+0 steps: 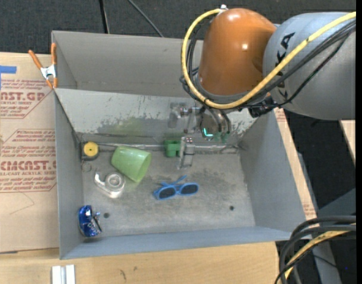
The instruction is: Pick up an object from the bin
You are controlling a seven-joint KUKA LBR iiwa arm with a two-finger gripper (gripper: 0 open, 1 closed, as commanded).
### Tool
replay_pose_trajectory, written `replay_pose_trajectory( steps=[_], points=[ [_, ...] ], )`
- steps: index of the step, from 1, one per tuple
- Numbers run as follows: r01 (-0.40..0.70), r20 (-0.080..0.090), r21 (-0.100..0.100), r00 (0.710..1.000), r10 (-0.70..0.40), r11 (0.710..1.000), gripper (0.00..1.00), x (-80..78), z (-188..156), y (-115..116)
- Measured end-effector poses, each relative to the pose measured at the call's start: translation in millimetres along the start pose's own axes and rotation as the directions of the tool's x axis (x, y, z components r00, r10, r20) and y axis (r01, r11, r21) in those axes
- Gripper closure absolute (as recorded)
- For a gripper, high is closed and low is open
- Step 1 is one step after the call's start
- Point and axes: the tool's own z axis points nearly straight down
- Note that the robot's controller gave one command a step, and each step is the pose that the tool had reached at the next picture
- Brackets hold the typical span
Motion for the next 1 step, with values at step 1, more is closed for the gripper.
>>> replay_pose_trajectory(
  steps=[1],
  points=[
    [0.165, -0.004, 0.001, 0.986, -0.165, 0.986, 0.00, 75.5, 171.3, 9.1]
  ],
)
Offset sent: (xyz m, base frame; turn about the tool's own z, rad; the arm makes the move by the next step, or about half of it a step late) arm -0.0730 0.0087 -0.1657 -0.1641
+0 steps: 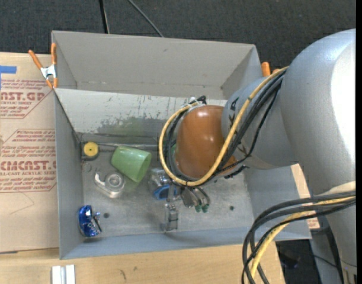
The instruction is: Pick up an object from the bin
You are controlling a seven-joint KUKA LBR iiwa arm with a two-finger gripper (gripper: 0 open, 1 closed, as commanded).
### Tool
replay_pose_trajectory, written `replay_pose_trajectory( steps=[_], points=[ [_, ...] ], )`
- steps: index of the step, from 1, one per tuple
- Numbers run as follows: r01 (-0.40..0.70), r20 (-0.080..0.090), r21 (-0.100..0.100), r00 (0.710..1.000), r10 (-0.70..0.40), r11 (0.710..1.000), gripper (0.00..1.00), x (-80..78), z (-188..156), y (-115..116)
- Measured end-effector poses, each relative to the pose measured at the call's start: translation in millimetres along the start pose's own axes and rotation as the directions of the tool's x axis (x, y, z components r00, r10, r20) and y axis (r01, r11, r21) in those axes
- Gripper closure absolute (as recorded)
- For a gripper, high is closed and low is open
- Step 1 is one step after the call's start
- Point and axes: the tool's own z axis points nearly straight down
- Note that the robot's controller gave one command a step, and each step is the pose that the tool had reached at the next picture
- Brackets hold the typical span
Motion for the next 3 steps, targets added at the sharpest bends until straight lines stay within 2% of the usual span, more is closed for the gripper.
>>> replay_pose_trajectory(
  steps=[1, 2, 3],
  points=[
    [0.039, 0.012, 0.003, 0.999, -0.039, 0.999, 0.00, -27.1, 3, -54],
    [0.043, 0.010, 0.000, 0.999, -0.043, 0.999, 1.00, -26.1, 3, -50],
    [0.061, 0.019, 0.002, 0.998, -0.061, 0.998, 1.00, -17.5, -149, -46]
  ],
)
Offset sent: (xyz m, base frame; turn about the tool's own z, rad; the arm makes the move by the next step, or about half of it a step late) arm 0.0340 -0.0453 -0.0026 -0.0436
